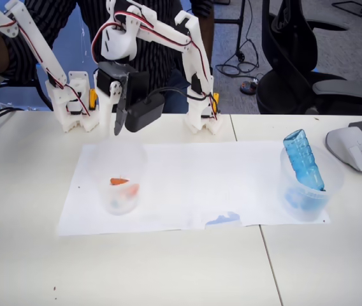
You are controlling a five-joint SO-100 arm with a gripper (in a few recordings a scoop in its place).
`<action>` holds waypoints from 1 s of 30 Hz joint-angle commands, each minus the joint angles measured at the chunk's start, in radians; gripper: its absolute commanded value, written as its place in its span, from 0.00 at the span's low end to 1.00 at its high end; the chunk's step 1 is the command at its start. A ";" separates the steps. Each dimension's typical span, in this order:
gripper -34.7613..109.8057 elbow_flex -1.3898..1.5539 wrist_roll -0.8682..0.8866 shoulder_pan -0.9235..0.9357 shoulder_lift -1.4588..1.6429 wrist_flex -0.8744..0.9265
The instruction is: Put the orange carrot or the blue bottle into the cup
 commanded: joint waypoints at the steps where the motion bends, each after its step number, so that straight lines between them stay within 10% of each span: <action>1: 0.34 -0.107 0.006 0.018 0.057 0.015; 30: 0.30 -0.066 0.008 0.021 0.325 0.035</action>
